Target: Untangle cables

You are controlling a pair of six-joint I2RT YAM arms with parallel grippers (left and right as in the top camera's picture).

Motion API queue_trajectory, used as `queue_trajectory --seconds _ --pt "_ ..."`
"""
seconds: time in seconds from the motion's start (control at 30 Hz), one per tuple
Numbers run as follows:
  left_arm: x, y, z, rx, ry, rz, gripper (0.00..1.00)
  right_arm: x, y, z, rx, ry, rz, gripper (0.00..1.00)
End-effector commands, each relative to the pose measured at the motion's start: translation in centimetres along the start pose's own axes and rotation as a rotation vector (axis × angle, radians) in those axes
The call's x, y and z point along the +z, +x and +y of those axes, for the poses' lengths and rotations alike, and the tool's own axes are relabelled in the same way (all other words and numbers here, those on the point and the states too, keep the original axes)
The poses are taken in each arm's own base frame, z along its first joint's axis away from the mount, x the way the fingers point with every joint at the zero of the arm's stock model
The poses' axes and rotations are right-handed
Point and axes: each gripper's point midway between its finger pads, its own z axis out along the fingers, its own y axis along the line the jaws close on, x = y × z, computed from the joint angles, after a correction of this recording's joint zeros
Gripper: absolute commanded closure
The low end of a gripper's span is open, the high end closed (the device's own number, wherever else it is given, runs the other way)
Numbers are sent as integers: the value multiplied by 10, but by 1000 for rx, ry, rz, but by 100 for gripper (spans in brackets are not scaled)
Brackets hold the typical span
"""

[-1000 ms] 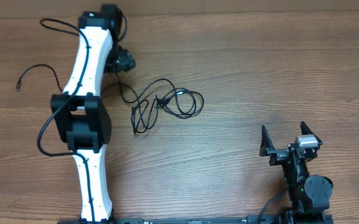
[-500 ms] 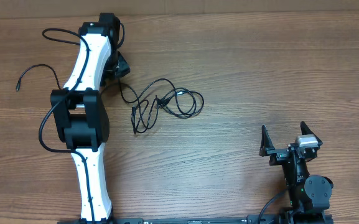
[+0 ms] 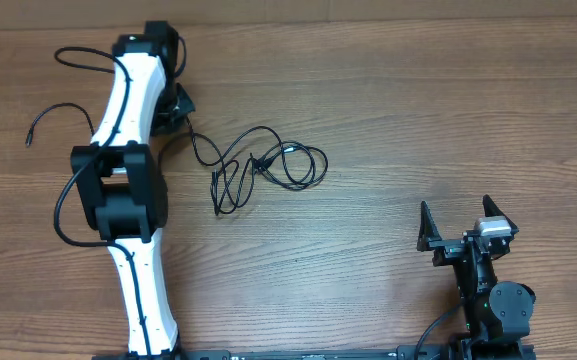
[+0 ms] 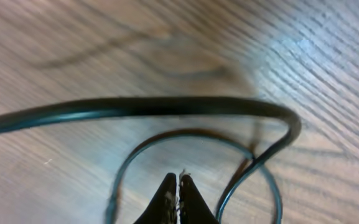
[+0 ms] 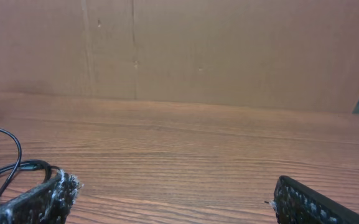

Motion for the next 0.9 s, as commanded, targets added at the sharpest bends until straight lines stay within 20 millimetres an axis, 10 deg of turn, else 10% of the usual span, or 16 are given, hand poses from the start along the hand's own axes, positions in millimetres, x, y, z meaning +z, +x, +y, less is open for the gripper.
queue_trajectory --seconds 0.0,0.2,0.37,0.4,0.5,0.87 --pt "-66 -30 4 -60 106 -120 96 0 2 -3 0 17 -4 0" --pt "-198 -49 7 -100 386 -329 96 0 2 -3 0 17 -4 0" --pt "-260 -42 22 -110 467 -449 81 0 2 -3 0 17 -4 0" --pt "-261 -36 24 -105 461 -438 45 0 2 -3 0 17 -4 0" --pt "-247 -25 24 -92 422 -375 1 0 2 -3 0 17 -4 0" --pt "-156 -4 11 23 272 -128 0 0 2 -3 0 17 -4 0"
